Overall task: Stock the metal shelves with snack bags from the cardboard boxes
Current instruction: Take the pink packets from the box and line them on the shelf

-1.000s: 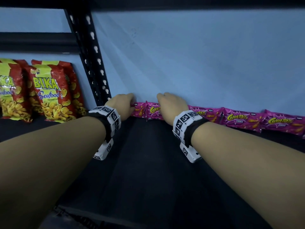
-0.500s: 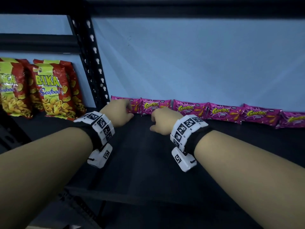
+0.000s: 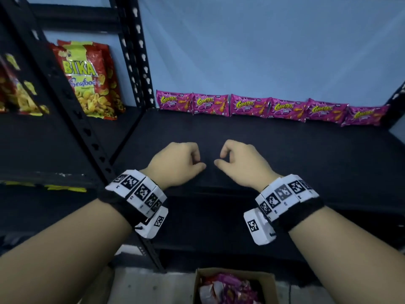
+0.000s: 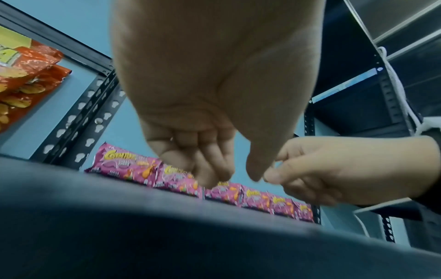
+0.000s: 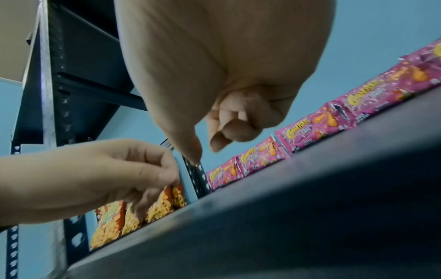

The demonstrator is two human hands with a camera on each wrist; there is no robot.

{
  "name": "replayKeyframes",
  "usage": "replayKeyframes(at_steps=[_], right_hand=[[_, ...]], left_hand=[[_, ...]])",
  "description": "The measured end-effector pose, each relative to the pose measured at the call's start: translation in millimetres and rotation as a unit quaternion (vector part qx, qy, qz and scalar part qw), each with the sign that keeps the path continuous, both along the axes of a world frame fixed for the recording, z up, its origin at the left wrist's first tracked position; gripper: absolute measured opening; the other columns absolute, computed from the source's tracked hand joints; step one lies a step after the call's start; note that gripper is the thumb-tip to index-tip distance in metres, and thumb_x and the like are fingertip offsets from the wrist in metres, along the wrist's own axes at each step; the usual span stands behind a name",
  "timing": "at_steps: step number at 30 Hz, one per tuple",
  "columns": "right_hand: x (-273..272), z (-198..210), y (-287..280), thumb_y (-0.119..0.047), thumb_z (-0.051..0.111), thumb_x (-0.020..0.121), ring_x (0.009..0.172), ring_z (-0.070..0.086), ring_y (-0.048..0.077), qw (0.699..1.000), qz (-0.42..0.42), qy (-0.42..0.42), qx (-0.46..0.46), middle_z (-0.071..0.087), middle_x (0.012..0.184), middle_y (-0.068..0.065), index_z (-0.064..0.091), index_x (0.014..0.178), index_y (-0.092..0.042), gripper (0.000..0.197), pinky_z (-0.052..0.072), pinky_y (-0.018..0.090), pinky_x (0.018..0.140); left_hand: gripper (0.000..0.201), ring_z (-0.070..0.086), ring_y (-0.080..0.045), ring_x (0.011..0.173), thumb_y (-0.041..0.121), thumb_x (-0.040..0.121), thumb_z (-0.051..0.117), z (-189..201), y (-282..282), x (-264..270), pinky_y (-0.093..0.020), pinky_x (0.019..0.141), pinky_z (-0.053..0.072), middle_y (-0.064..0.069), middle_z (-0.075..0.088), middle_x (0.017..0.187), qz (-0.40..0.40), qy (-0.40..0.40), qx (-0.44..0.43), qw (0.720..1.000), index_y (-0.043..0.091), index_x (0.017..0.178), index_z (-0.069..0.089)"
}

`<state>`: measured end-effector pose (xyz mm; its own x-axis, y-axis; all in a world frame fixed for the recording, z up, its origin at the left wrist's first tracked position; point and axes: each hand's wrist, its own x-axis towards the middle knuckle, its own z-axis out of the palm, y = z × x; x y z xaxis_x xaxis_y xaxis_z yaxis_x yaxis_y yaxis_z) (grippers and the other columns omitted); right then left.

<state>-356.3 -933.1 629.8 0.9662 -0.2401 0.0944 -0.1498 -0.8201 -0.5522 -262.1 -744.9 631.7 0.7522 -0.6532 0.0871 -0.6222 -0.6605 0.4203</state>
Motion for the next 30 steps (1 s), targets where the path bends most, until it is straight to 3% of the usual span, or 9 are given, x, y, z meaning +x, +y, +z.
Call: replayKeyframes(at_steps=[4, 7, 11, 17, 20, 22, 24, 27, 30], right_hand=[[-62, -43, 4, -0.032, 0.069, 0.094, 0.053, 0.054, 0.012, 0.990, 0.016, -0.133, 0.043, 0.055, 0.054, -0.006, 0.056, 0.082, -0.027, 0.019, 0.049, 0.034, 0.054], [-108, -87, -9, -0.024, 0.071, 0.093, 0.047, 0.050, 0.015, 0.985, 0.072, -0.152, 0.043, 0.045, 0.048, -0.007, 0.056, 0.080, -0.023, 0.020, 0.047, 0.033, 0.051], [-161, -165, -44, -0.025, 0.068, 0.094, 0.047, 0.051, 0.016, 0.990, 0.104, -0.054, 0.075, 0.048, 0.050, -0.006, 0.054, 0.077, -0.025, 0.022, 0.047, 0.038, 0.050], [-236, -297, -86, -0.027, 0.068, 0.093, 0.045, 0.049, 0.013, 0.984, 0.038, 0.129, 0.118, 0.055, 0.051, -0.010, 0.055, 0.075, -0.026, 0.022, 0.044, 0.036, 0.049], [-266, -358, -96, -0.028, 0.069, 0.092, 0.044, 0.046, 0.009, 0.970, 0.001, 0.206, 0.127, 0.055, 0.049, -0.012, 0.055, 0.072, -0.027, 0.024, 0.044, 0.035, 0.052], [-280, -398, -100, -0.028, 0.071, 0.092, 0.053, 0.055, 0.011, 0.952, -0.012, 0.263, 0.153, 0.060, 0.056, -0.009, 0.058, 0.075, -0.026, 0.021, 0.051, 0.040, 0.060], [-290, -438, -102, -0.029, 0.073, 0.091, 0.070, 0.067, 0.015, 0.935, -0.020, 0.309, 0.170, 0.069, 0.072, -0.005, 0.061, 0.080, -0.027, 0.016, 0.059, 0.041, 0.070], [-293, -499, -103, -0.035, 0.076, 0.088, 0.084, 0.067, 0.015, 0.914, -0.031, 0.362, 0.181, 0.071, 0.088, -0.006, 0.063, 0.084, -0.029, 0.015, 0.059, 0.041, 0.081], [-285, -563, -104, -0.041, 0.074, 0.085, 0.087, 0.066, 0.017, 0.903, -0.042, 0.390, 0.175, 0.070, 0.092, -0.005, 0.064, 0.087, -0.028, 0.016, 0.058, 0.037, 0.081]], left_hand=[[0.022, 0.054, -0.002, 0.061, 0.045, 0.089, 0.068, -43, 9, -67, -0.031, 0.057, 0.048, 0.013, 0.056, 0.060, -0.001, -0.065, -0.119, 0.991, 0.030, 0.081, 0.055], [0.022, 0.052, -0.004, 0.058, 0.046, 0.089, 0.062, -90, 11, -112, -0.032, 0.054, 0.046, 0.013, 0.052, 0.059, -0.008, -0.057, -0.117, 0.991, 0.030, 0.079, 0.053], [0.021, 0.055, -0.005, 0.060, 0.044, 0.089, 0.065, -171, -2, -164, -0.033, 0.057, 0.049, 0.011, 0.056, 0.062, 0.037, 0.045, -0.072, 0.996, 0.030, 0.077, 0.054], [0.017, 0.055, -0.007, 0.061, 0.033, 0.086, 0.070, -292, -32, -235, -0.028, 0.057, 0.041, 0.008, 0.061, 0.064, 0.082, 0.190, 0.056, 0.977, 0.024, 0.077, 0.057], [0.024, 0.061, -0.017, 0.067, 0.034, 0.084, 0.068, -347, -40, -260, -0.033, 0.064, 0.050, 0.005, 0.063, 0.066, 0.108, 0.235, 0.102, 0.961, 0.031, 0.070, 0.050], [0.028, 0.062, -0.020, 0.067, 0.035, 0.085, 0.068, -382, -43, -269, -0.038, 0.067, 0.054, 0.004, 0.061, 0.064, 0.125, 0.251, 0.114, 0.953, 0.033, 0.067, 0.047], [0.025, 0.062, -0.020, 0.066, 0.040, 0.084, 0.067, -416, -47, -271, -0.038, 0.066, 0.055, 0.004, 0.060, 0.062, 0.141, 0.270, 0.121, 0.945, 0.032, 0.068, 0.050], [0.025, 0.065, -0.019, 0.070, 0.059, 0.074, 0.052, -478, -53, -265, -0.034, 0.067, 0.057, 0.006, 0.066, 0.069, 0.157, 0.294, 0.155, 0.930, 0.034, 0.073, 0.056], [0.019, 0.065, -0.017, 0.074, 0.049, 0.084, 0.063, -537, -65, -261, -0.028, 0.064, 0.048, 0.008, 0.067, 0.077, 0.167, 0.322, 0.131, 0.922, 0.032, 0.080, 0.056]])
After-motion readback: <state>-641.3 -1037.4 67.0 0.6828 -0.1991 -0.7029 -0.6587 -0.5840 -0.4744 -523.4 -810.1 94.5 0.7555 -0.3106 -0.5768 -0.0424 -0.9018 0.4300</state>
